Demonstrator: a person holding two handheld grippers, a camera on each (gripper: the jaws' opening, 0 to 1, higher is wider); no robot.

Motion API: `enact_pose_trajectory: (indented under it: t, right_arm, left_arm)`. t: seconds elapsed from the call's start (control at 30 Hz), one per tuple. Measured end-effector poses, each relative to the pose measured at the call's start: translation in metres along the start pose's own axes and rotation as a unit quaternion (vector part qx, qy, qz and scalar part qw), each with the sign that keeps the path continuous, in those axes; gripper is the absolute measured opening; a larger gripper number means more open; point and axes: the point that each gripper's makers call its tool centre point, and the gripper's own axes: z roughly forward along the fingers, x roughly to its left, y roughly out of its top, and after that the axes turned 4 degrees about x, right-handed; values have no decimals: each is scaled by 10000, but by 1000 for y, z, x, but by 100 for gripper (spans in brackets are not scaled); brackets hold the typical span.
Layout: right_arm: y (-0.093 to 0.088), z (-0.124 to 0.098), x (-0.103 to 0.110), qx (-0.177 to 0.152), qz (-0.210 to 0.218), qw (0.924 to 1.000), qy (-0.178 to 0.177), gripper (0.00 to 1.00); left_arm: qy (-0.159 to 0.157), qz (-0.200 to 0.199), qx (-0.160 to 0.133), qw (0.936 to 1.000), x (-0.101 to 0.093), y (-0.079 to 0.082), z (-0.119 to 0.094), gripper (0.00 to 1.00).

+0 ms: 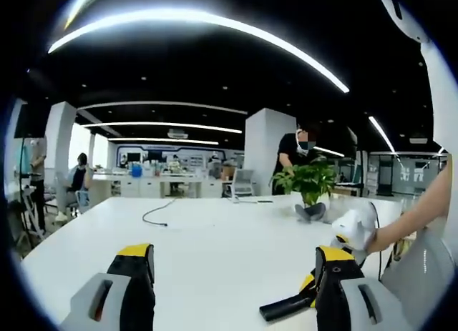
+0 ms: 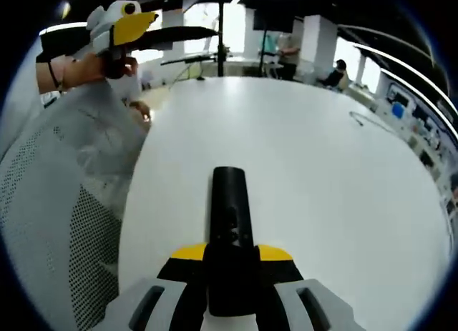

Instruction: Press the specified remote control buttons in sequence, fully releasing each button before pressing the next.

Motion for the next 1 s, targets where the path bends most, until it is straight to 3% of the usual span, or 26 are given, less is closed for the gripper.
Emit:
enact_pose_trajectory:
  t: [0.43,1.0]
  right_arm:
    - [2,2,-53,75,17,9999,-96,21]
    - [8,7,-101,200,-103,9997,-77,21]
  left_arm:
    - [-13,43,88,10000,0,-3,0,95]
    - [19,40,23,10000,0,0,-1,93]
